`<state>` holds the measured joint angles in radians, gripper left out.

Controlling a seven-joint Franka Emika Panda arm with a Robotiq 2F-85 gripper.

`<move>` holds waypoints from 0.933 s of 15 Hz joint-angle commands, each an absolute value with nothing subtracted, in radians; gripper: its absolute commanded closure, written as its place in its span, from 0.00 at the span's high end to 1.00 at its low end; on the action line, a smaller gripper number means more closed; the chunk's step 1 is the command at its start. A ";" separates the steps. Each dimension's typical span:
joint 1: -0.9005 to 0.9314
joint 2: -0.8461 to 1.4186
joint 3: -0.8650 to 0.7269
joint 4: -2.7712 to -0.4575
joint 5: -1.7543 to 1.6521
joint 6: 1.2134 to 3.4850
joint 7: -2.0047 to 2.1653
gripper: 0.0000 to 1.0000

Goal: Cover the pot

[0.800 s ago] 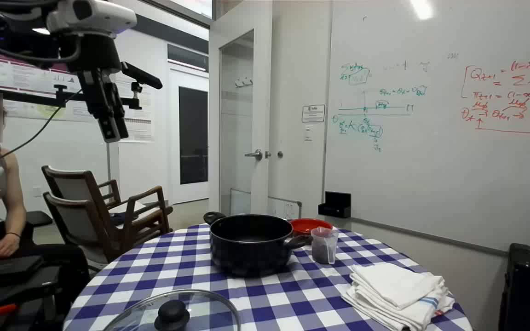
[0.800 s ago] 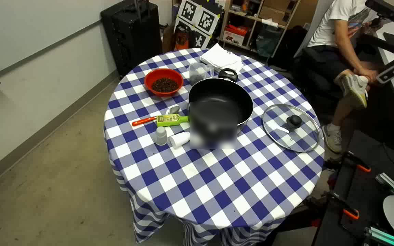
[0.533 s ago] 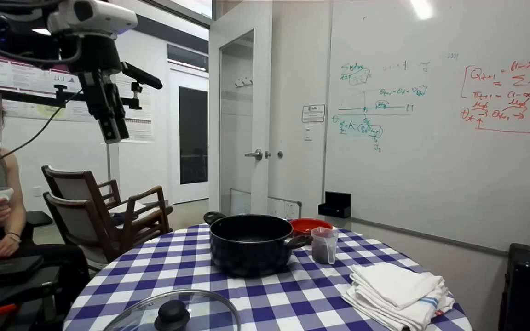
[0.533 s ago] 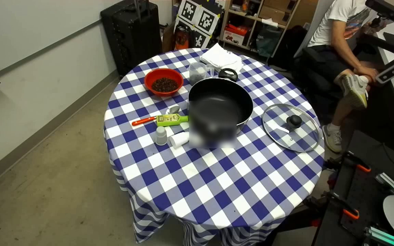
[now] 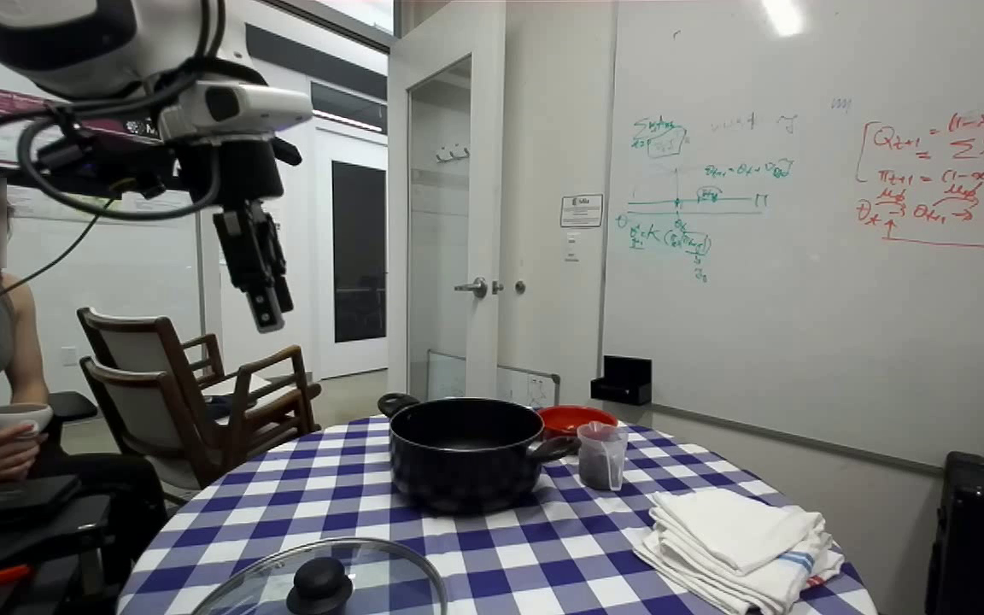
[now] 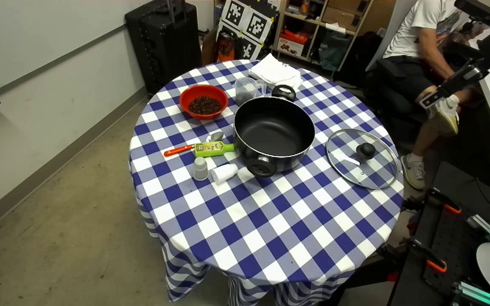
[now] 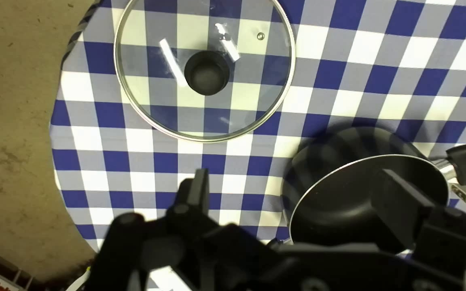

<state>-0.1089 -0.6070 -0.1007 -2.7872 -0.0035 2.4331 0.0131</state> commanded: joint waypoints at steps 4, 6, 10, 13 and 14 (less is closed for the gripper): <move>-0.145 -0.284 -0.093 -2.714 -0.032 2.585 0.027 1.00; -0.145 -0.195 -0.094 -2.678 -0.030 2.610 0.035 1.00; -0.140 -0.059 -0.097 -2.622 -0.035 2.630 0.047 1.00; -0.140 0.032 -0.106 -2.578 -0.043 2.633 0.059 1.00; -0.141 0.061 -0.112 -2.562 -0.043 2.634 0.061 1.00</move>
